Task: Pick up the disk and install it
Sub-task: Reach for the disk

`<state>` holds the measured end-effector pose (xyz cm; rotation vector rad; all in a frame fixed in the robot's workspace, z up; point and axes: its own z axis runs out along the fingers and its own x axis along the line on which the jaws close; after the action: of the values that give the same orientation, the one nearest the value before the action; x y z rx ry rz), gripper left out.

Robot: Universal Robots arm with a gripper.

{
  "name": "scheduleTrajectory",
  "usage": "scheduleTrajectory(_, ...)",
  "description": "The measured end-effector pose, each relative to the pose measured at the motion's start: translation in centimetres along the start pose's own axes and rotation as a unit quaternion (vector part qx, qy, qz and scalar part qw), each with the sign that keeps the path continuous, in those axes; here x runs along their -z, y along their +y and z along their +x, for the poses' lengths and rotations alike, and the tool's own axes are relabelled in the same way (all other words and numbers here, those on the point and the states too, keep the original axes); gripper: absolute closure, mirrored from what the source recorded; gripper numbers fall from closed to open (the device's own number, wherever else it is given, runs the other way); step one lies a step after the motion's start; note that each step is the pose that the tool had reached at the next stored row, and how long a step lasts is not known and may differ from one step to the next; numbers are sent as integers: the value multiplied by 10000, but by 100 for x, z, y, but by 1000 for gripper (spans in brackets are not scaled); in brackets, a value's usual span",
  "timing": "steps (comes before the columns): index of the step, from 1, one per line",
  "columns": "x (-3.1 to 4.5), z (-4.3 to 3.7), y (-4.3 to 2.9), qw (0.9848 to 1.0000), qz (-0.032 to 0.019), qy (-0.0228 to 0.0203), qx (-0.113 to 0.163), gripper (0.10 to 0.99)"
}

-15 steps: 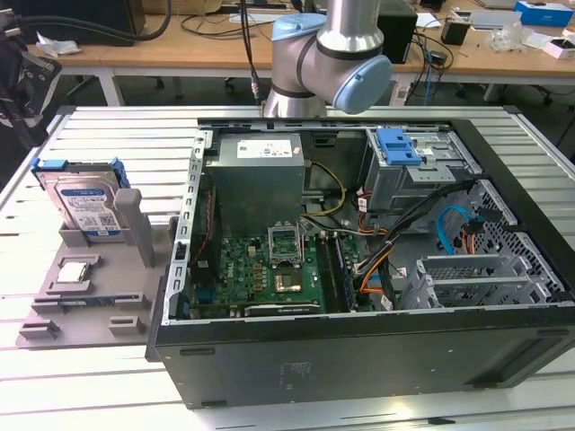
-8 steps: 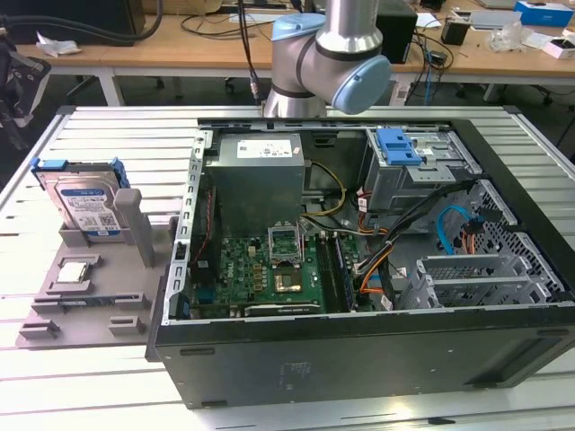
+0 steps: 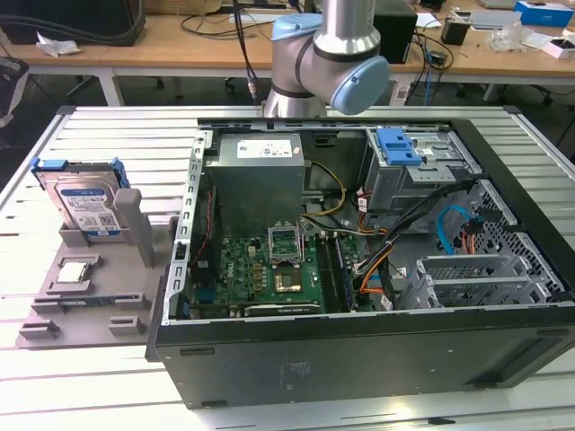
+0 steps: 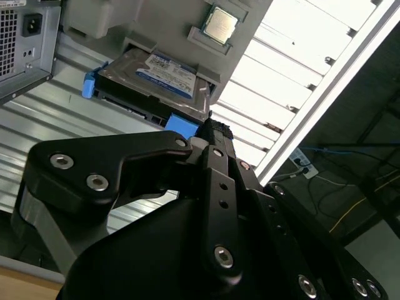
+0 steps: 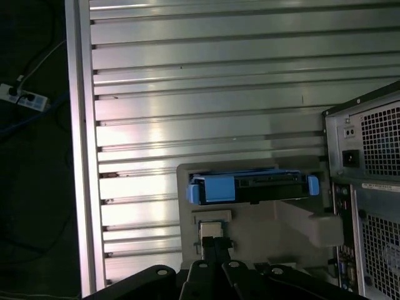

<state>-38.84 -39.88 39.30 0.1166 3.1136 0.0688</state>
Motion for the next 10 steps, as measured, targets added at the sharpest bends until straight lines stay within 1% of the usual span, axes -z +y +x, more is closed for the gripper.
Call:
scheduleTrajectory(3, 2, 59, -4, 10000, 0, 0, 0, 980)
scheduleTrajectory(10, 2, 68, -5, 10000, 0, 0, 0, 980)
